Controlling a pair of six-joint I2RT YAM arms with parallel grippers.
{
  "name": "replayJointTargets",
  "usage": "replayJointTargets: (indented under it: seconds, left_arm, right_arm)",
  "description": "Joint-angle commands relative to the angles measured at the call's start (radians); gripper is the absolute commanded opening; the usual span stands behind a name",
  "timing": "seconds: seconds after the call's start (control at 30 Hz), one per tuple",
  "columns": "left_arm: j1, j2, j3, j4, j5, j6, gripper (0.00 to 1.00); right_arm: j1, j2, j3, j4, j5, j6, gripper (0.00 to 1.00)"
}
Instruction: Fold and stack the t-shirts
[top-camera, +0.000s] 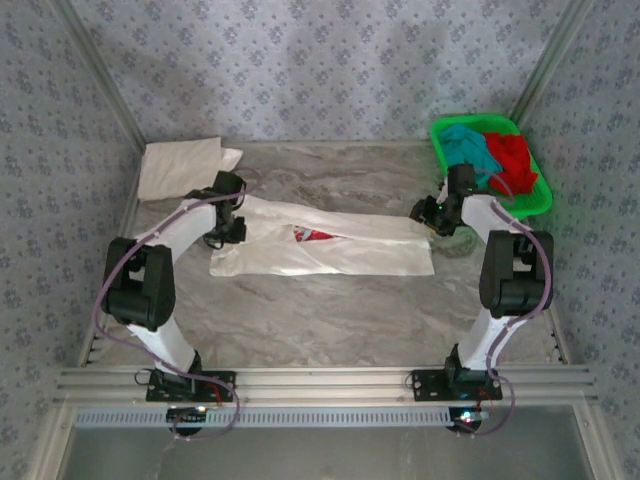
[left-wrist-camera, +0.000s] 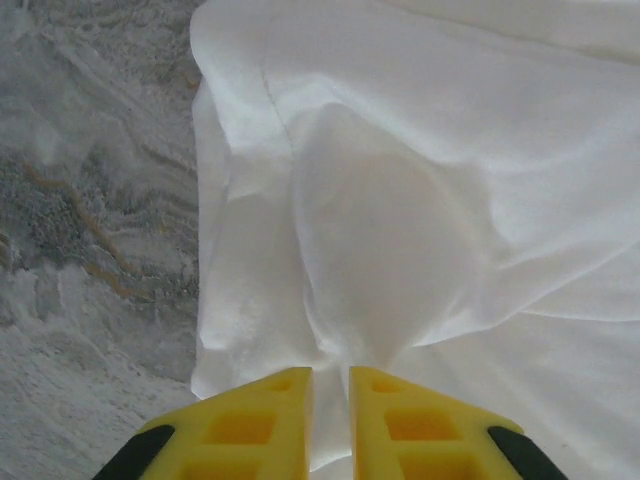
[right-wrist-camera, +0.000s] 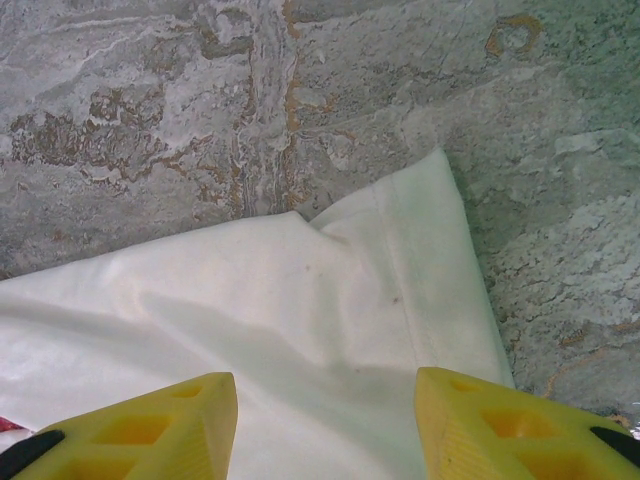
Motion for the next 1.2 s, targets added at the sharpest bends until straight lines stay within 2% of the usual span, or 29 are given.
replayJointTargets:
  seconds: [0.0, 0.03, 0.1, 0.13, 0.3, 0.47, 0.63, 0.67, 0.8, 0.83, 0.87, 0.9, 0.93, 1.0, 1.07, 1.1, 1.13, 1.17]
  left_arm:
    - [-0.005, 0.021, 0.015, -0.025, 0.016, 0.016, 0.31]
    - [-0.014, 0.025, 0.019, -0.023, 0.018, 0.023, 0.43]
    - [-0.041, 0.034, 0.023, -0.008, 0.009, 0.040, 0.48]
    - [-0.046, 0.041, 0.022, -0.003, 0.005, 0.042, 0.53]
    - [-0.028, 0.101, 0.036, 0.041, 0.003, 0.051, 0.55]
    - [-0.024, 0.139, 0.057, 0.049, -0.011, 0.068, 0.41]
    - [-0.020, 0.145, 0.078, 0.047, -0.010, 0.070, 0.16]
    - [-0.020, 0.142, 0.087, 0.040, -0.011, 0.069, 0.14]
    - [-0.021, 0.130, 0.121, 0.008, -0.024, 0.067, 0.16]
    - [-0.022, 0.126, 0.128, -0.011, -0.029, 0.068, 0.21]
    - [-0.022, 0.122, 0.129, -0.017, -0.032, 0.069, 0.31]
    - [-0.021, 0.119, 0.127, -0.015, -0.034, 0.071, 0.33]
    - [-0.021, 0.117, 0.126, -0.016, -0.028, 0.077, 0.26]
    - [-0.021, 0.123, 0.128, -0.021, -0.029, 0.078, 0.22]
    - [-0.021, 0.132, 0.129, -0.019, -0.020, 0.081, 0.00]
    - [-0.021, 0.134, 0.129, -0.017, -0.021, 0.081, 0.00]
    - [-0.021, 0.139, 0.129, -0.016, -0.022, 0.079, 0.05]
    - [-0.021, 0.142, 0.130, -0.016, -0.023, 0.074, 0.16]
  right_arm:
    - [0.002, -0.019, 0.004, -0.006, -0.019, 0.006, 0.52]
    - [0.002, -0.019, 0.004, -0.007, -0.019, 0.005, 0.52]
    - [0.001, -0.018, 0.004, -0.007, -0.022, 0.005, 0.52]
    - [0.000, -0.018, 0.003, -0.006, -0.023, 0.004, 0.52]
    - [-0.001, -0.020, 0.002, 0.000, -0.039, 0.013, 0.52]
    - [-0.007, -0.039, -0.002, -0.007, -0.032, 0.005, 0.52]
    - [-0.010, -0.051, -0.002, -0.008, -0.033, 0.005, 0.52]
    - [-0.011, -0.053, -0.002, -0.008, -0.032, 0.004, 0.52]
    - [-0.013, -0.056, -0.002, -0.007, -0.032, 0.003, 0.52]
    - [-0.013, -0.056, -0.002, -0.007, -0.032, 0.003, 0.52]
    - [-0.013, -0.055, -0.002, -0.007, -0.033, 0.003, 0.52]
    - [-0.013, -0.054, -0.002, -0.005, -0.033, 0.003, 0.52]
    - [-0.014, -0.053, -0.002, -0.004, -0.036, 0.002, 0.52]
    - [-0.014, -0.052, -0.002, -0.002, -0.036, 0.005, 0.52]
    - [-0.014, -0.053, -0.002, 0.000, -0.037, 0.007, 0.52]
    - [-0.014, -0.053, -0.002, 0.001, -0.038, 0.008, 0.52]
    - [-0.015, -0.053, -0.002, 0.001, -0.041, 0.007, 0.52]
    - [-0.016, -0.053, -0.002, 0.002, -0.043, 0.007, 0.52]
